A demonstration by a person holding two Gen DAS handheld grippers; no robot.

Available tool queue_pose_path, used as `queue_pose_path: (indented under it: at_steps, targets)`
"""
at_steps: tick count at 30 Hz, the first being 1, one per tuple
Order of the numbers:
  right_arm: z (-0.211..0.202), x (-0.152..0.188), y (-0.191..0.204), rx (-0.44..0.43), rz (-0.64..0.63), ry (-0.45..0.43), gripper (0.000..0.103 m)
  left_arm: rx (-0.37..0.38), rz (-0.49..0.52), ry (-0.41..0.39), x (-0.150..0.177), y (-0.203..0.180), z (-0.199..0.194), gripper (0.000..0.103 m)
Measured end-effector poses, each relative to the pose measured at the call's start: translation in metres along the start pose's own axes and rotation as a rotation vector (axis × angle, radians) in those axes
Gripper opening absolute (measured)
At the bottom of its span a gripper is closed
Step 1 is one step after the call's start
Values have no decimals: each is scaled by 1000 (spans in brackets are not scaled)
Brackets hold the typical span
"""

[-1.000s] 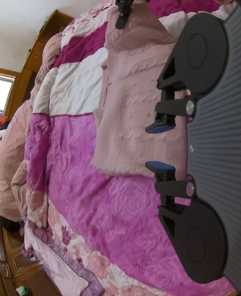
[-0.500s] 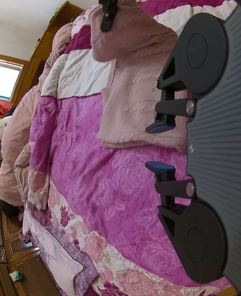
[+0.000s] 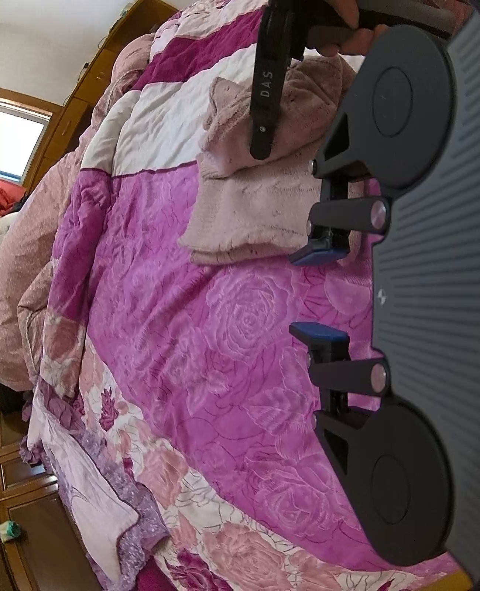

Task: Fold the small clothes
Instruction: 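Lift the held side with the right gripper and fold it across the body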

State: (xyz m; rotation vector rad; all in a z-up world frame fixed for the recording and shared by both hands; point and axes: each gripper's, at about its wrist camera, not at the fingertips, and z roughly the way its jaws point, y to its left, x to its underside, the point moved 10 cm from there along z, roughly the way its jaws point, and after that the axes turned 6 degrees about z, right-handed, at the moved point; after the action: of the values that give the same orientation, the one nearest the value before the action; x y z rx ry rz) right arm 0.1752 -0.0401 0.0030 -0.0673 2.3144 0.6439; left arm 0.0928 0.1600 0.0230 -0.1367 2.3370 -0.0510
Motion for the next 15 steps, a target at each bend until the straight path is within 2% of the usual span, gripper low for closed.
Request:
queue_pose_path:
  at_steps: [6,9,11,13,15]
  targets:
    - [-17,-8,25,-11,-58,-19,28,-9,-32,-4,4,17,-1,41]
    - [-2,0,38,9,-114,18,29,-14,-60,3,7,24,0,41]
    - [12,10,39,41,-126,49,31,-10,-71,-2,8,27,-3,41]
    - [13,15,41,50,-120,36,34,-10,-68,-12,7,29,-8,41]
    - [8,17,45,51,-128,14,43,-14,-59,-20,7,31,-12,41]
